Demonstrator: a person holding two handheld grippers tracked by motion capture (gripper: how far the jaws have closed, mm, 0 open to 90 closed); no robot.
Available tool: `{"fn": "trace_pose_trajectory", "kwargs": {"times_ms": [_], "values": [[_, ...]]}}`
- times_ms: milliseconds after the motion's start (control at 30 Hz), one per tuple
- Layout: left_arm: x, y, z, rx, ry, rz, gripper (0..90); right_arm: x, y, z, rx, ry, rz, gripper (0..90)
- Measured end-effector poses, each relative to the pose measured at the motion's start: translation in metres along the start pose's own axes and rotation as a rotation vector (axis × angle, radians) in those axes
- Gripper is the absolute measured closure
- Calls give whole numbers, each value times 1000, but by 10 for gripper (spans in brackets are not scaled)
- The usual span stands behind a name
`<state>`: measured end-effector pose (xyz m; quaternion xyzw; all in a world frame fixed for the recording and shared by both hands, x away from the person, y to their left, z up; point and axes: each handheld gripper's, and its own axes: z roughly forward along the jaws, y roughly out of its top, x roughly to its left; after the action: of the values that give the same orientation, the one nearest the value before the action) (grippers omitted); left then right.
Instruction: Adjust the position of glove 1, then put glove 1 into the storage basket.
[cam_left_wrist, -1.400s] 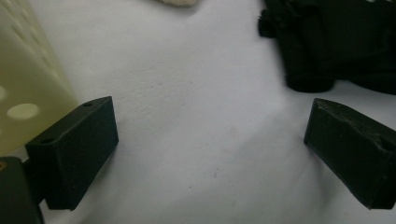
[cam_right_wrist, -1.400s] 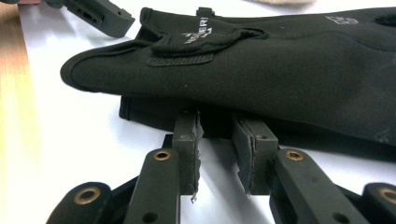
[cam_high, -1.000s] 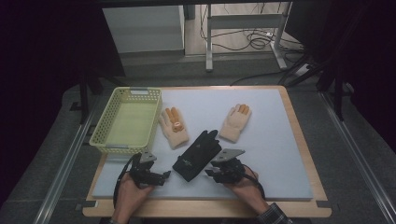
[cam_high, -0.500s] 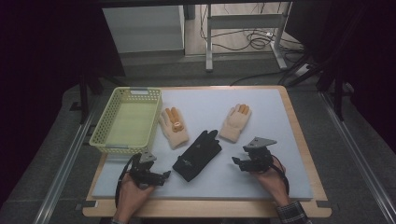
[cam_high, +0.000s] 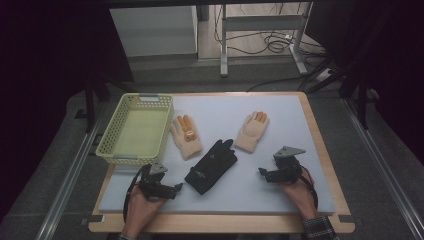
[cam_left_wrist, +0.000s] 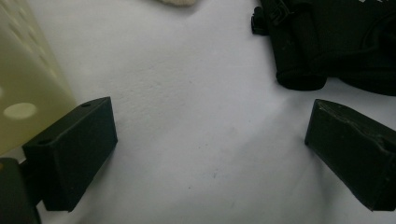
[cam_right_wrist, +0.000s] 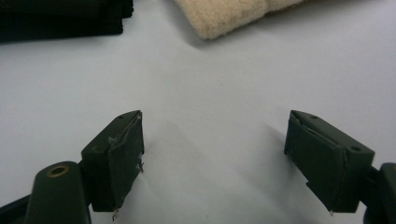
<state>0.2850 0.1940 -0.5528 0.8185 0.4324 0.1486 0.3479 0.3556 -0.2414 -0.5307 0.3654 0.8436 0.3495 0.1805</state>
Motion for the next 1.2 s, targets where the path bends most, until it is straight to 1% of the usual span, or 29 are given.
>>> {"fn": "trace_pose_trajectory", "kwargs": {"times_ms": [233,333,500,567,633,667,767,900,933,1100,1200], "values": [[0,0,0,0,0,1,26,0,-1,0,-2,-1,-1,193],[0,0,-1,-3,2,-8,35,0,-1,0,-4,-2,-1,193],[1,0,-3,0,1,3,64,0,-1,0,-5,-4,-2,193],[1,1,-4,2,-9,-4,71,0,-1,0,-5,-5,-2,192],[1,3,-7,-2,-34,-12,78,0,-1,0,-5,-5,-2,192],[0,4,-8,-6,-39,-14,77,0,-1,0,-4,-5,-1,192],[-3,8,-11,-9,-44,-8,77,0,-1,0,-4,-5,-2,192],[-7,15,-14,-15,-64,-3,76,0,-1,0,-5,-6,-2,192],[-9,18,-15,-16,-68,4,73,0,-1,0,-5,-6,-2,192],[-17,35,-23,-36,-96,28,52,0,-1,0,-5,-6,-1,190],[-22,47,-23,-40,-117,38,37,0,-1,0,-4,-7,-2,190]]}}
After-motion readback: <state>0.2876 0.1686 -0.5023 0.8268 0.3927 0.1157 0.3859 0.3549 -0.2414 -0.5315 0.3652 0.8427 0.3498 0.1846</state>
